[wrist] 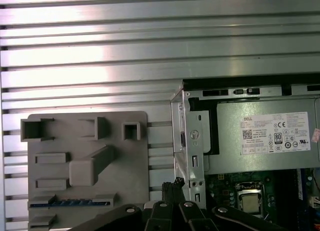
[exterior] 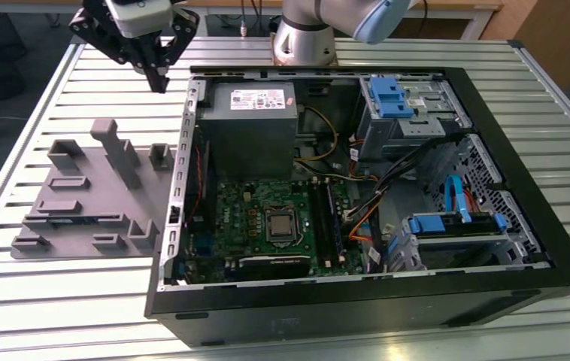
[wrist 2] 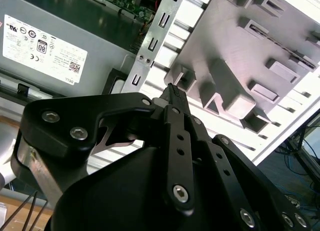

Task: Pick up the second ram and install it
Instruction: 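Reach for the second ram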

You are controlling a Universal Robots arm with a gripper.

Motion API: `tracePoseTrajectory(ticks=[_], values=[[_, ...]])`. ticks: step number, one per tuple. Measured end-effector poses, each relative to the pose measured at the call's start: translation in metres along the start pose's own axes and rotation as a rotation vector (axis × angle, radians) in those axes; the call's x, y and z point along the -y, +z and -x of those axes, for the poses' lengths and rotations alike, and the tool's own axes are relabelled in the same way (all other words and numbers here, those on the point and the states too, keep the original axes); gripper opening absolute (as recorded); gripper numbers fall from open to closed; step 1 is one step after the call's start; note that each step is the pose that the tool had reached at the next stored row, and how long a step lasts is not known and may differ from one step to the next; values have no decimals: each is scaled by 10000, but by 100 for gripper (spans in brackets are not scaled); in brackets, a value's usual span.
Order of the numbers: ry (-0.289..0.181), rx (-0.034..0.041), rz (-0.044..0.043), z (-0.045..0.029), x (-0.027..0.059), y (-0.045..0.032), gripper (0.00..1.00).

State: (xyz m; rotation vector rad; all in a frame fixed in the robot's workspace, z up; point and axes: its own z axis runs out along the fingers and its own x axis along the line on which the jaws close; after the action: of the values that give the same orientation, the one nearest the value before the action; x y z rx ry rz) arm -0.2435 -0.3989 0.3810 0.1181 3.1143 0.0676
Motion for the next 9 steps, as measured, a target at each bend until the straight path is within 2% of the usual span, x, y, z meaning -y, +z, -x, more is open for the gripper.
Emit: tracePoseTrajectory(ticks=[9], values=[[0, 0, 0, -23, 2, 0, 11]])
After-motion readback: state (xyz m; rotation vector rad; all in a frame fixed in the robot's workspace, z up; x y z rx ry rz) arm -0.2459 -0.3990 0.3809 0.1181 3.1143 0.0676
